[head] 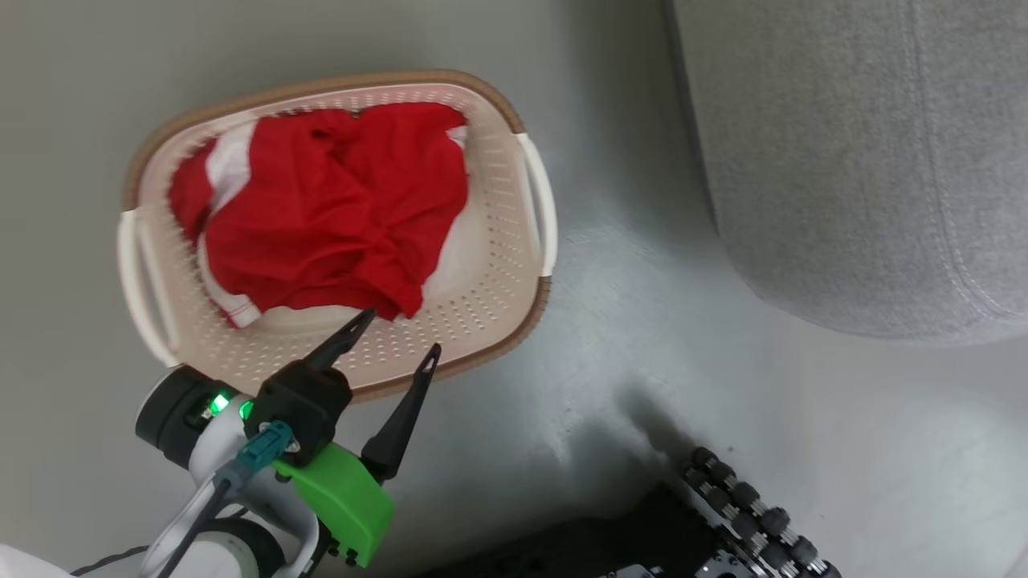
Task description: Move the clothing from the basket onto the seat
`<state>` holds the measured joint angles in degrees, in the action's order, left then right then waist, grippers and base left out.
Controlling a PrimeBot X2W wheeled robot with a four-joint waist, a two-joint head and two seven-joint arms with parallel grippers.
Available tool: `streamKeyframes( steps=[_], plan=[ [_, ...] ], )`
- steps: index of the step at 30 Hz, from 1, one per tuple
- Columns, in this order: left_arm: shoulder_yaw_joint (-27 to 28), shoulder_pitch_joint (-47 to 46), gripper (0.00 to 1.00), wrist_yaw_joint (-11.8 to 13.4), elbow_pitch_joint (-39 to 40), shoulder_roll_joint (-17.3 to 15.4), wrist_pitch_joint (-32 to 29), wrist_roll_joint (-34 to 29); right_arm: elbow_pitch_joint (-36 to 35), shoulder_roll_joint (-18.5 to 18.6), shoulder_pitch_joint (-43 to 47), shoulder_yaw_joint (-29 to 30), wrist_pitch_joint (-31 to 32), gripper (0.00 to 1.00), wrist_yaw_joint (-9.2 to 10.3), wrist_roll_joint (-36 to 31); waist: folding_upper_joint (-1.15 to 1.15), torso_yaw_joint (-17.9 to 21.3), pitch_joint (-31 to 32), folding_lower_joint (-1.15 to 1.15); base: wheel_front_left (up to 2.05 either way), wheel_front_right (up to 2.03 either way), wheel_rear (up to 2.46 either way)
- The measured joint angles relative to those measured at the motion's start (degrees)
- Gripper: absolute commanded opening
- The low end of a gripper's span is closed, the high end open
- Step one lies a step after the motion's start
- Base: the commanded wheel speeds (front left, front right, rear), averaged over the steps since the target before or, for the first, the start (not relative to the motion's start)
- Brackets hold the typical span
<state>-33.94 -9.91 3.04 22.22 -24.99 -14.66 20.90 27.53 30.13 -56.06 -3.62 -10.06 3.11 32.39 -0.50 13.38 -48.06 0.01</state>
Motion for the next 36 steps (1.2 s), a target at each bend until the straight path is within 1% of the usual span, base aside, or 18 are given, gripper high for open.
streamKeyframes(
  steps=[1,2,3,4,5,6,7,10,14,17,19,23,26,28,32,34,36],
  plan=[
    [0.3,0.0,1.00,0.0,0.1,-0.2,0.0,0.0,1.1,-0.8,0.0,-0.7,0.0,0.00,0.01,-0.3,0.00,0.7,-0.5,0.00,0.00,0.00,0.00],
    [0.4,0.0,1.00,0.0,0.3,-0.4,-0.2,0.0,2.0,-1.4,0.0,-1.2,0.0,0.05,0.01,-0.5,0.00,1.4,-0.9,0.00,0.00,0.00,0.00],
    [0.5,0.0,1.00,0.0,0.4,-0.5,-0.4,0.0,2.8,-2.0,-0.1,-1.5,0.0,0.25,0.02,-0.7,0.00,2.1,-1.3,0.00,0.00,0.00,0.00],
    [0.7,0.0,1.00,0.0,0.5,-0.6,-0.4,0.0,3.5,-2.5,-0.3,-1.7,0.0,0.42,0.07,-0.7,0.00,2.7,-1.6,0.00,0.00,0.00,0.00],
    [0.8,0.0,1.00,0.0,0.5,-0.7,-0.4,0.0,4.2,-3.0,-0.5,-1.9,-0.1,0.65,0.08,-0.7,0.00,3.3,-1.9,0.00,0.00,0.00,0.00],
    [0.7,-0.1,1.00,0.0,0.5,-0.8,-0.4,0.0,4.7,-3.3,-0.9,-2.2,-0.1,0.94,0.09,-0.8,0.00,3.9,-2.1,0.00,0.00,0.00,0.00],
    [0.7,-0.1,1.00,0.0,0.5,-0.8,-0.4,0.0,5.1,-3.4,-1.4,-2.4,-0.3,1.00,0.08,-1.0,0.00,4.4,-2.3,-0.01,0.00,0.00,0.00],
    [0.4,-0.3,1.00,-0.5,0.5,-0.7,-0.4,0.1,6.3,-3.4,-2.8,-2.8,-0.9,1.00,0.08,-1.7,0.00,5.6,-2.5,0.00,0.00,0.00,0.00],
    [0.1,-0.4,1.00,-1.1,-0.2,0.3,0.2,0.9,7.4,-3.5,-3.6,-3.6,-1.5,1.00,-0.12,-2.3,0.00,5.9,-1.5,0.00,0.00,0.00,0.00],
    [0.4,-1.3,1.00,-1.1,-1.5,1.4,1.8,2.4,7.6,-4.1,-3.6,-6.3,-2.0,1.00,-1.26,-4.6,0.00,5.9,-0.1,-0.01,0.00,0.00,0.00],
    [0.7,-2.6,1.00,-1.5,-2.5,2.2,2.8,2.6,7.5,-4.3,-3.6,-7.8,-2.5,1.00,-2.13,-6.0,0.00,5.9,1.0,-0.01,0.00,0.00,0.00],
    [2.1,-4.4,1.00,-1.5,-4.4,4.6,5.7,3.7,5.0,-3.5,-2.2,-8.9,-3.6,1.00,-3.72,-7.8,0.00,5.8,3.6,-0.01,0.00,0.00,0.00],
    [3.5,-5.2,1.00,-1.5,-6.1,6.5,8.2,4.8,2.5,-3.3,0.7,-9.2,-4.2,1.00,-4.61,-8.1,0.00,5.4,5.8,-0.01,0.00,0.00,0.00],
    [4.6,-5.5,1.00,-1.5,-7.5,7.3,10.0,6.1,0.9,-3.4,3.0,-9.2,-4.3,1.00,-4.63,-8.2,0.00,5.0,7.3,-0.01,0.00,0.00,0.00],
    [7.2,-5.6,1.00,-1.2,-10.5,8.5,13.9,6.7,-2.8,-4.0,7.8,-8.7,-4.6,1.00,-4.27,-8.3,0.00,3.8,10.2,-0.01,0.00,0.00,0.00],
    [8.2,-5.6,1.00,-1.0,-12.0,8.9,15.8,7.0,-4.3,-4.7,10.3,-8.5,-4.6,1.00,-3.97,-8.6,0.00,2.9,11.6,-0.01,0.00,0.00,0.00],
    [9.5,-5.6,1.00,-0.7,-13.6,9.6,17.9,7.2,-6.9,-6.2,13.3,-7.6,-4.6,1.00,-3.55,-8.6,0.00,1.8,12.9,-0.01,0.00,0.00,0.00]
  ],
)
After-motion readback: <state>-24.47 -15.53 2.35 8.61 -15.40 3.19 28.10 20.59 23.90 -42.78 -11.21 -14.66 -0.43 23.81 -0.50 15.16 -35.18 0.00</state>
